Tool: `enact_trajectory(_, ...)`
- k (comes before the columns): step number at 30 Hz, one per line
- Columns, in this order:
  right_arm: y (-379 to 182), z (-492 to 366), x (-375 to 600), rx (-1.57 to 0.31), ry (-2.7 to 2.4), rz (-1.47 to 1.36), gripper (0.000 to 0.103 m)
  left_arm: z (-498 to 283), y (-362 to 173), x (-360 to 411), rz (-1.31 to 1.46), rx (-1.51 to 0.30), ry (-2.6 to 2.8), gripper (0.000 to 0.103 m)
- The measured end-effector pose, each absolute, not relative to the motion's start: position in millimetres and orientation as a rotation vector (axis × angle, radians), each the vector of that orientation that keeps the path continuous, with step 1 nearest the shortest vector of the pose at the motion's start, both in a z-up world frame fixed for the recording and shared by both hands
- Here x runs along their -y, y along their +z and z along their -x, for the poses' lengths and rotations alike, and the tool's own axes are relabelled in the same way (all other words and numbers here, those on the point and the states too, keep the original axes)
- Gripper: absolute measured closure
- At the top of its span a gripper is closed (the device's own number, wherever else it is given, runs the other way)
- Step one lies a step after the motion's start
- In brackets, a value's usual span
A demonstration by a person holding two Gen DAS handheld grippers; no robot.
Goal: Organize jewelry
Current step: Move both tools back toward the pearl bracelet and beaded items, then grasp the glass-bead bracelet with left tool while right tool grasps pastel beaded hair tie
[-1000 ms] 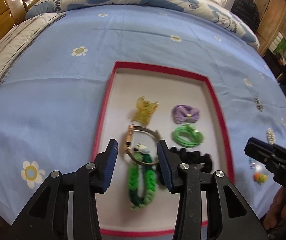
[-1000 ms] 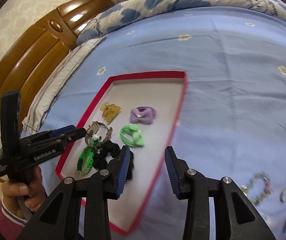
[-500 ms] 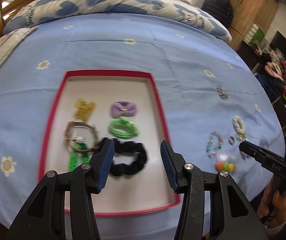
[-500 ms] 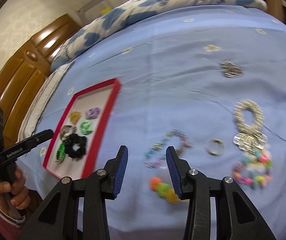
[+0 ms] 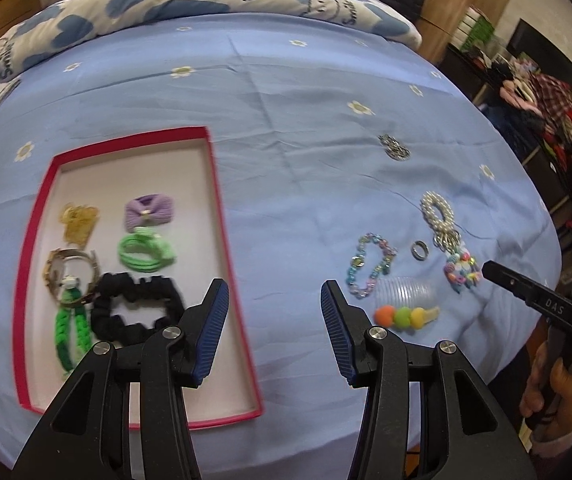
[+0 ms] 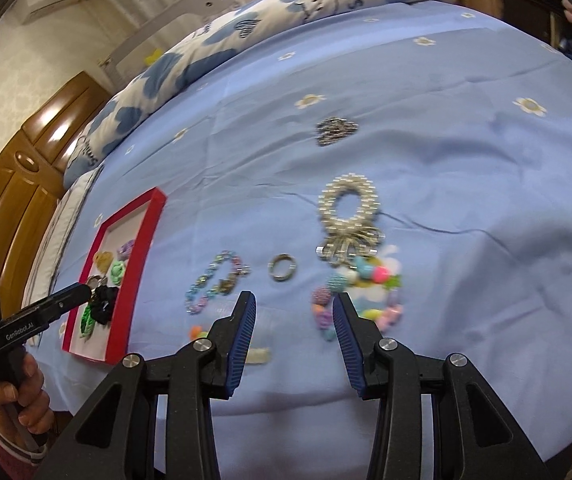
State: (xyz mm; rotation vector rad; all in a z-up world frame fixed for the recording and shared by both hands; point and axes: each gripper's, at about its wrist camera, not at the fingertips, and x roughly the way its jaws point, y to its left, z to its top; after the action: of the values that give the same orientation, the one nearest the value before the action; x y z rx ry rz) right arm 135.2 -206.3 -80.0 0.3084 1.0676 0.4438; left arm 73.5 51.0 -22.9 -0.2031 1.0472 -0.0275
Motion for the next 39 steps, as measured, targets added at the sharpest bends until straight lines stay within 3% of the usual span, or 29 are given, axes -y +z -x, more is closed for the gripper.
enact_trajectory(18,-100.0,-141.3,237.3,-1.085,0.379,-0.332,0.06,-98.1,-38.8,-10.1,0.147,-1.099,-0.094,0.056)
enact_trajectory(33,-122.8,-153.4,222.1,-1.114,0.377,-0.247,0.06,-139.6,-86.1,19.6,0.1,-1.194,-0.149,0.057)
enact_trajectory(35,-124.3,-153.7,218.3,-1.112,0.371,-0.217,0.062,-142.8,-91.6,24.1,0.084,-1.202,-0.155,0.06)
enact_trajectory(37,-125.5,-152.6,215.3,-1.108,0.37,-0.19,0.065,-144.8,-97.5,30.1,0.047,-1.21,-0.154,0.071)
enact_trajectory(39,-126.0,-151.2,214.0,-1.102,0.361,-0.163,0.076,-145.3,-99.4,34.3,0.022,-1.2,-0.155,0.08)
